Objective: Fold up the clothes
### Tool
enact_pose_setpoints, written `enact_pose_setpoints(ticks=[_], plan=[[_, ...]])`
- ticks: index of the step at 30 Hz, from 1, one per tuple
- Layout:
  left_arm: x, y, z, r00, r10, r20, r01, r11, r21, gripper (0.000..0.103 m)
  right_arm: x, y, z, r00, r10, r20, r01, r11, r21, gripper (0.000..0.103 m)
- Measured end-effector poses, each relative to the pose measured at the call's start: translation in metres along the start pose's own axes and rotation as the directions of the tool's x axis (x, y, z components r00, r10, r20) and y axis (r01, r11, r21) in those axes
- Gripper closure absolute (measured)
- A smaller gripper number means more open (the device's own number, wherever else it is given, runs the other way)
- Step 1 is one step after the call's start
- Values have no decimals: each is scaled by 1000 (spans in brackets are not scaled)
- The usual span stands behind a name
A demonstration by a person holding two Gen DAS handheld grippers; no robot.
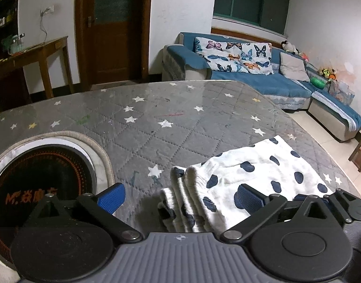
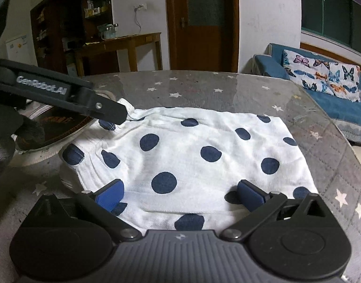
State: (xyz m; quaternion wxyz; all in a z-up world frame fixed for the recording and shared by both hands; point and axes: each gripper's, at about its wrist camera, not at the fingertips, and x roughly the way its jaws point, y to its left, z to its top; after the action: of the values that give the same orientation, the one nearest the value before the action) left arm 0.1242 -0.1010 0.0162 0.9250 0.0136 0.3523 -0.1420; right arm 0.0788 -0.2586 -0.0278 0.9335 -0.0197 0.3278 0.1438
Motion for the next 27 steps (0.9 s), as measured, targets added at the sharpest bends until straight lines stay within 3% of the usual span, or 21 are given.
enact_pose_setpoints(ticks=[15,22,27], plan=[[-18,-1,-8,1000,7,14,-7,1000,-2,0,-1,1,3,1000,2,-10,-2,1000,11,0],[-15,13,-7,999,42,5,-41,998,-37,0,-20,-5,27,998,-16,54,15,999,29,0],[-10,20,-6,999,43,-7,-43,998,-52,0,-10,-13,45,997,-42,62,39,998,40,0]])
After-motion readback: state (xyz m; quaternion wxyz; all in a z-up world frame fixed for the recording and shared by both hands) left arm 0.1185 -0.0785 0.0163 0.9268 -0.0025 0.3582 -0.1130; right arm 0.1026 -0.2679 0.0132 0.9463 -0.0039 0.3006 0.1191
